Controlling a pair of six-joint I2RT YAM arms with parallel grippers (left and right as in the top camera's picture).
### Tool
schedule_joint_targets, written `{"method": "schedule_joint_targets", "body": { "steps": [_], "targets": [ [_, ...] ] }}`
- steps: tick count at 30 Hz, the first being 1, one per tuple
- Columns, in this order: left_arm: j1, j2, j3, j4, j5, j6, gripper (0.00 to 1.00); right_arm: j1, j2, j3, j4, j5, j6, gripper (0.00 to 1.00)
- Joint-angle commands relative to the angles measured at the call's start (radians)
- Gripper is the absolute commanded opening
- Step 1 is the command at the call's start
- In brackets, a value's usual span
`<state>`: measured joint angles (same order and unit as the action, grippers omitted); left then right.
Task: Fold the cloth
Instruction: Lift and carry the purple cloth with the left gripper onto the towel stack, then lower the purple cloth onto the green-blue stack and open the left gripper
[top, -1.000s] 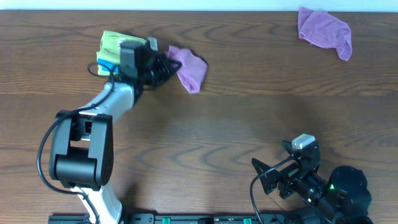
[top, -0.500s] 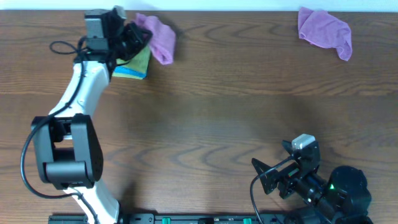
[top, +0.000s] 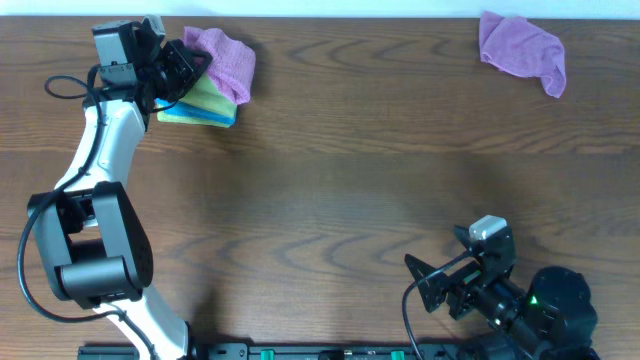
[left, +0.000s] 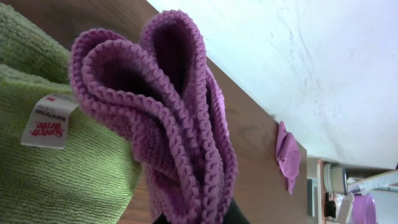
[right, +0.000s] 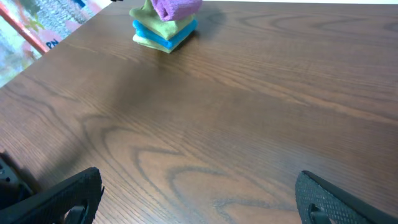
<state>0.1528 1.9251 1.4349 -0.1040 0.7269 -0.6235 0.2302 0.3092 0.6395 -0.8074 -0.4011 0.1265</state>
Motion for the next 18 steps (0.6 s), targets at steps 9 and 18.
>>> {"method": "schedule_joint_targets", "body": {
  "steps": [9,18],
  "targets": [
    [0.036,0.003,0.027,-0.146,-0.071,0.124,0.06,-0.005,-0.003,-0.006,-0.002,-0.006,0.015,0.99],
    [0.043,0.003,0.026,-0.221,-0.241,0.190,0.06,-0.005,-0.003,-0.006,-0.002,-0.006,0.015,0.99]
  ]
}}
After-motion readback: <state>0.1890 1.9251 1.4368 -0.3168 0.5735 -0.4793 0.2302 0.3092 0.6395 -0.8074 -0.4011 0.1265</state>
